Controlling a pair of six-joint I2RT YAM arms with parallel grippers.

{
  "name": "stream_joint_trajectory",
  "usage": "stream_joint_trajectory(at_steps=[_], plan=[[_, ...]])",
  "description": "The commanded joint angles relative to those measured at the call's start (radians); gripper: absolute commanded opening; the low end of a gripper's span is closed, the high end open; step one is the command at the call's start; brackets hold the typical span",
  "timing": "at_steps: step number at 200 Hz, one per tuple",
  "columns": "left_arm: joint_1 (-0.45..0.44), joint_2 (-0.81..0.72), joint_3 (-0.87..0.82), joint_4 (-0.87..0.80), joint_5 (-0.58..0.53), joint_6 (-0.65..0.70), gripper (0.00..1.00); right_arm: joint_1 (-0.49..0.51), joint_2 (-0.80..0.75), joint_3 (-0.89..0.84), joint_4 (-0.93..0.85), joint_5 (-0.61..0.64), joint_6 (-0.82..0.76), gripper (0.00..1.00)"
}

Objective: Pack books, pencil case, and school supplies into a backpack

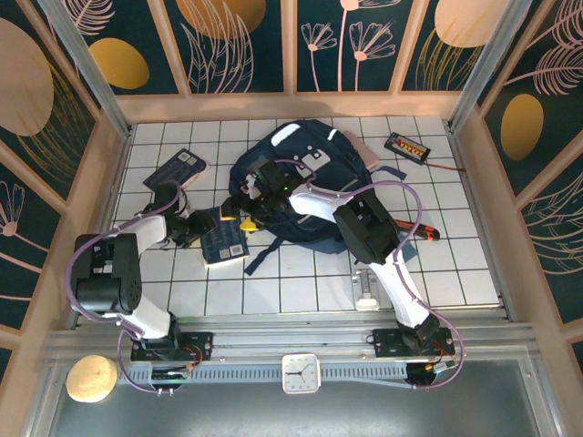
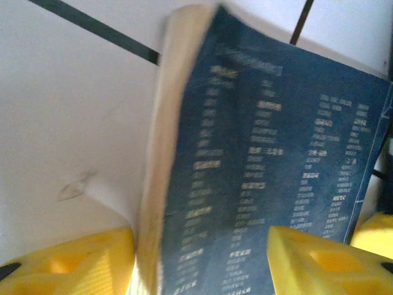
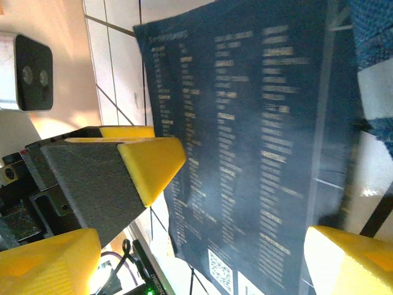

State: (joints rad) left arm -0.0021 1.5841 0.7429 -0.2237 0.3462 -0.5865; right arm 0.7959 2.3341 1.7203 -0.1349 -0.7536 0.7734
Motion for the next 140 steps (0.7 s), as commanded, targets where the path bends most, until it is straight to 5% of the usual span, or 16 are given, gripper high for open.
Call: stream_joint_trajectory(at_steps=[1, 37, 51, 140], plan=[[-0.085, 0.078, -0.029, 0.156, 0.259, -0.049, 0.54, 0.027, 0.072, -0.017, -0.037, 0.020, 0.009, 0.87], [-0.107, 0.112, -0.036, 0.167, 0.266, -0.053, 0.30, 0.029, 0.074, -0.025, -0.036, 0.017, 0.004, 0.87], [-0.107, 0.123, -0.040, 0.166, 0.269, -0.048, 0.00, 0.029, 0.076, -0.028, -0.032, 0.016, 0.004, 0.87], [-0.057, -0.134, 0.110, -0.069, 0.287, 0.008, 0.00, -0.009, -0.179, -0.080, -0.217, 0.208, -0.126, 0.98]])
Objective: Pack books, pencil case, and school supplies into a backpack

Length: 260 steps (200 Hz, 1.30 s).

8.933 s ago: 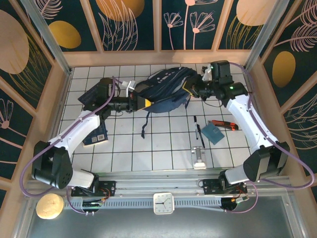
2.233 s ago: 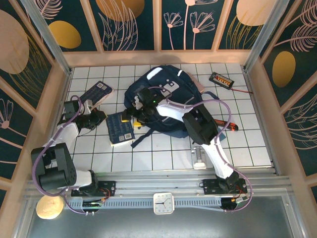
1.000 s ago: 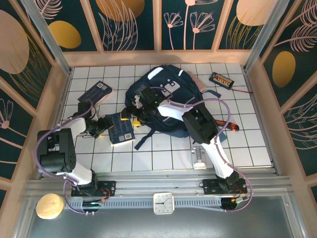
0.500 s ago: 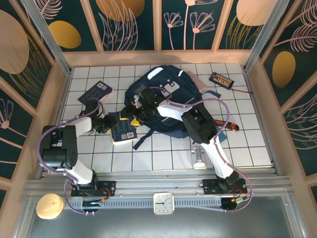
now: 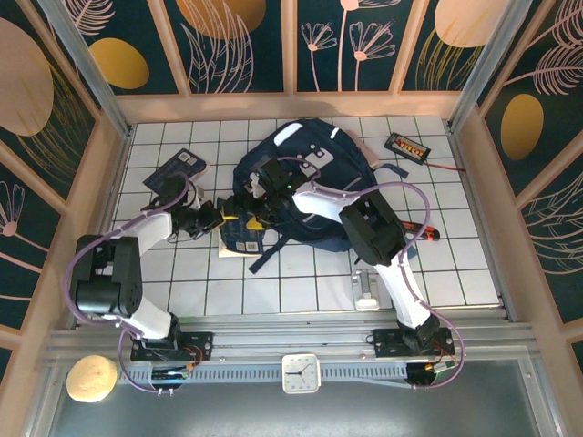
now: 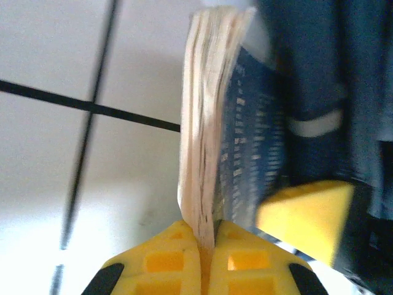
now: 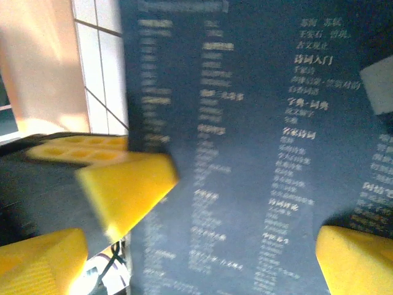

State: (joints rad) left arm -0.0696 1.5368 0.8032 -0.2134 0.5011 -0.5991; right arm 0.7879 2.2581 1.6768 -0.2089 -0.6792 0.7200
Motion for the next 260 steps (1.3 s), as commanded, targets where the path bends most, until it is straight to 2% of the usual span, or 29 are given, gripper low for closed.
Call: stream_joint_trajectory(at_steps=[1, 27, 55, 92, 138, 165, 184, 204, 212, 218, 219, 220, 223, 227, 233, 251, 260], plan=[[0.012, -0.089, 0.051, -0.080, 0.135, 0.021, 0.00, -0.002, -0.107, -0.039, -0.146, 0.137, -0.074, 0.98], [0.060, -0.178, 0.067, -0.124, 0.168, 0.025, 0.00, -0.020, -0.236, -0.123, -0.172, 0.200, -0.076, 0.98], [0.080, -0.254, 0.058, -0.125, 0.236, 0.014, 0.00, -0.048, -0.326, -0.230, -0.131, 0.134, -0.059, 0.98], [0.080, -0.295, -0.006, 0.034, 0.366, -0.115, 0.00, -0.061, -0.394, -0.401, 0.142, -0.066, 0.042, 0.98], [0.049, -0.305, -0.060, 0.183, 0.436, -0.221, 0.00, -0.056, -0.434, -0.465, 0.337, -0.103, 0.133, 0.96], [0.021, -0.302, -0.103, 0.246, 0.435, -0.260, 0.00, -0.050, -0.457, -0.477, 0.473, -0.082, 0.181, 0.90], [0.021, -0.287, -0.087, 0.209, 0.418, -0.226, 0.00, -0.050, -0.498, -0.520, 0.542, -0.045, 0.205, 0.79], [0.014, -0.265, -0.062, 0.207, 0.414, -0.229, 0.00, -0.055, -0.551, -0.554, 0.508, 0.012, 0.184, 0.62], [0.001, -0.253, -0.046, 0.207, 0.413, -0.225, 0.00, -0.060, -0.575, -0.566, 0.477, 0.038, 0.173, 0.47], [-0.011, -0.244, -0.034, 0.202, 0.409, -0.219, 0.00, -0.067, -0.596, -0.573, 0.445, 0.065, 0.165, 0.26], [-0.013, -0.241, -0.032, 0.200, 0.409, -0.216, 0.00, -0.070, -0.602, -0.575, 0.433, 0.075, 0.162, 0.19], [-0.015, -0.239, -0.028, 0.198, 0.408, -0.214, 0.00, -0.070, -0.602, -0.575, 0.433, 0.075, 0.162, 0.19], [-0.023, -0.233, -0.019, 0.192, 0.403, -0.209, 0.00, -0.073, -0.613, -0.579, 0.418, 0.089, 0.156, 0.09], [-0.031, -0.225, -0.007, 0.180, 0.397, -0.200, 0.07, -0.079, -0.627, -0.585, 0.401, 0.105, 0.151, 0.00], [-0.046, -0.211, 0.013, 0.162, 0.383, -0.183, 0.20, -0.089, -0.654, -0.596, 0.378, 0.129, 0.143, 0.00], [-0.082, -0.173, 0.080, 0.089, 0.312, -0.122, 0.70, -0.132, -0.746, -0.625, 0.282, 0.222, 0.116, 0.00], [-0.108, -0.158, 0.132, 0.036, 0.247, -0.066, 0.82, -0.158, -0.820, -0.646, 0.216, 0.310, 0.101, 0.00]])
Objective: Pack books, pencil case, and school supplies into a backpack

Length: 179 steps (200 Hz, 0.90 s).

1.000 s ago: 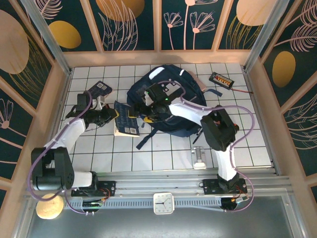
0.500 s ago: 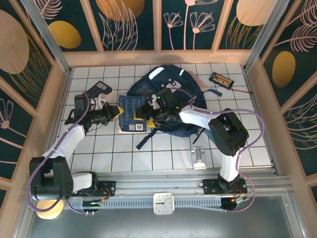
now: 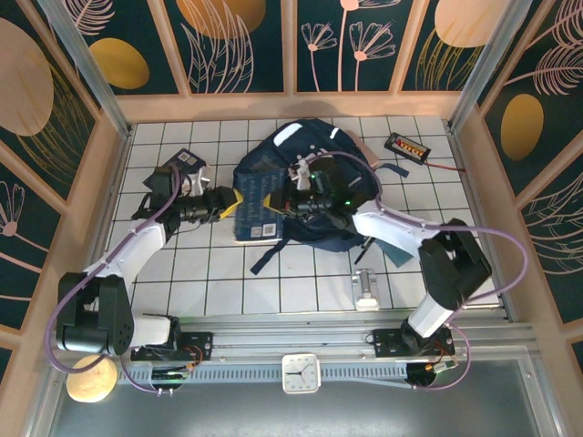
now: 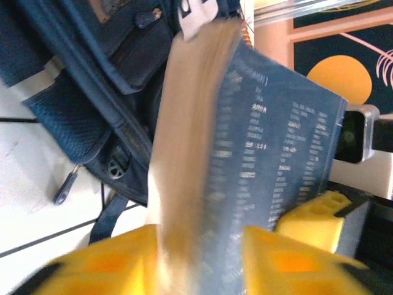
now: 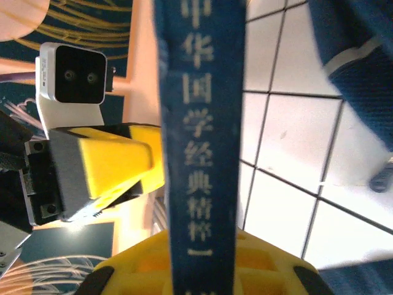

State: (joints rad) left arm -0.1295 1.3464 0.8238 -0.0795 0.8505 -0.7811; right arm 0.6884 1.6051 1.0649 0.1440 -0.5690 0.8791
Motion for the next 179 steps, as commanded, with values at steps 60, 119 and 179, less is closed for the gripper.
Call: stream_joint_trajectory(at_steps=[60, 119, 179], plan=[[-0.451, 0.399, 0.647, -0.421, -0.670, 0.592, 0.96, -0.419, -0.672, -0.122, -0.680, 0.749, -0.001, 0.00], [-0.722, 0.847, 1.078, -0.497, -0.908, 0.784, 0.95, -0.676, -0.821, -0.172, -0.807, 0.755, -0.065, 0.00], [-0.760, 0.998, 1.181, -0.464, -0.863, 0.737, 0.94, -0.737, -0.827, -0.179, -0.865, 0.696, -0.110, 0.00]])
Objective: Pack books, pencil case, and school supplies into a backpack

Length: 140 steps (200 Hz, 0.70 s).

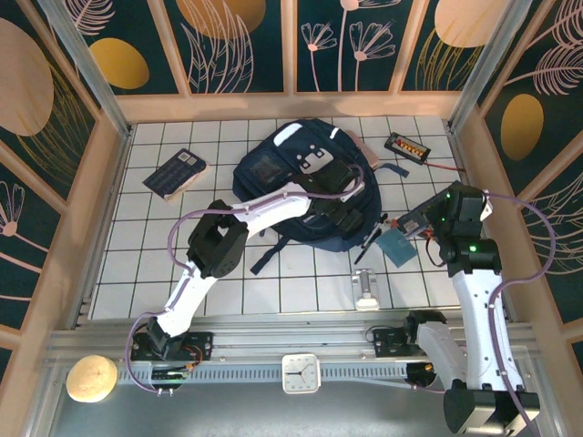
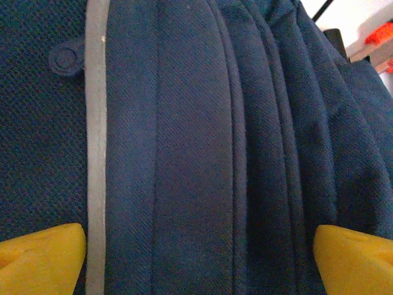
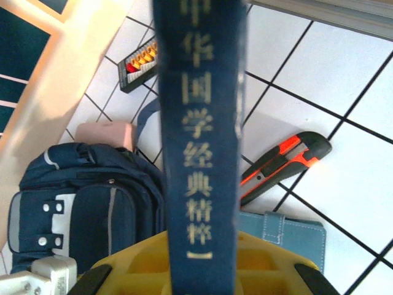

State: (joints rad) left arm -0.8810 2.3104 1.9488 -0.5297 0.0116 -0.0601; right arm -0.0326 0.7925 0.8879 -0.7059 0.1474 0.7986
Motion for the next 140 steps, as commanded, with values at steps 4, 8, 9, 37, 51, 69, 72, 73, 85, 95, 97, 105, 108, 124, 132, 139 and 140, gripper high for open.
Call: stream_joint_trajectory(at_steps=[4, 8, 9, 37, 51, 69, 72, 73, 85, 95, 97, 105, 108, 124, 132, 139, 140], plan=[[-0.010, 0.044, 0.061, -0.015, -0.025, 0.016, 0.94, -0.016, -0.013, -0.005, -0.015, -0.026, -0.028, 0.00], [-0.010, 0.053, 0.067, -0.015, -0.031, 0.012, 0.94, -0.017, -0.012, -0.009, -0.014, -0.032, -0.024, 0.00], [-0.011, 0.055, 0.068, -0.015, -0.033, 0.012, 0.94, -0.018, -0.011, -0.009, -0.015, -0.034, -0.024, 0.00], [-0.013, 0.136, 0.123, -0.043, -0.091, 0.003, 0.86, -0.017, 0.002, -0.031, 0.008, -0.090, -0.003, 0.00], [-0.018, 0.158, 0.125, -0.042, -0.078, 0.003, 0.81, -0.018, 0.011, -0.034, 0.014, -0.104, 0.001, 0.00], [-0.028, 0.184, 0.118, -0.049, -0.076, 0.003, 0.69, -0.016, 0.023, -0.032, 0.021, -0.119, 0.003, 0.00], [-0.030, 0.189, 0.118, -0.052, -0.082, 0.003, 0.65, -0.016, 0.025, -0.032, 0.022, -0.121, 0.003, 0.00], [-0.031, 0.191, 0.119, -0.053, -0.084, 0.002, 0.64, -0.016, 0.026, -0.033, 0.022, -0.122, 0.004, 0.00], [-0.032, 0.205, 0.121, -0.074, -0.110, -0.018, 0.43, -0.016, 0.032, -0.032, 0.026, -0.127, 0.008, 0.00], [-0.032, 0.201, 0.114, -0.086, -0.142, -0.032, 0.09, -0.015, 0.032, -0.032, 0.029, -0.126, 0.016, 0.00], [-0.031, 0.199, 0.110, -0.088, -0.146, -0.036, 0.05, -0.015, 0.031, -0.032, 0.030, -0.126, 0.017, 0.00], [-0.026, 0.179, 0.094, -0.087, -0.150, -0.042, 0.00, -0.013, 0.031, -0.034, 0.035, -0.126, 0.021, 0.00], [-0.024, 0.171, 0.087, -0.089, -0.148, -0.045, 0.00, -0.013, 0.031, -0.035, 0.037, -0.127, 0.022, 0.00], [0.009, 0.090, 0.025, -0.083, -0.106, -0.087, 0.00, -0.013, 0.030, -0.032, 0.046, -0.168, 0.022, 0.00], [0.037, 0.016, -0.048, -0.041, -0.069, -0.124, 0.00, -0.013, 0.032, -0.032, 0.054, -0.185, 0.024, 0.00], [0.068, -0.054, -0.116, 0.008, -0.021, -0.163, 0.00, -0.013, 0.033, -0.035, 0.070, -0.206, 0.023, 0.00], [0.072, -0.065, -0.127, 0.014, -0.015, -0.171, 0.00, -0.013, 0.033, -0.036, 0.073, -0.210, 0.023, 0.00]])
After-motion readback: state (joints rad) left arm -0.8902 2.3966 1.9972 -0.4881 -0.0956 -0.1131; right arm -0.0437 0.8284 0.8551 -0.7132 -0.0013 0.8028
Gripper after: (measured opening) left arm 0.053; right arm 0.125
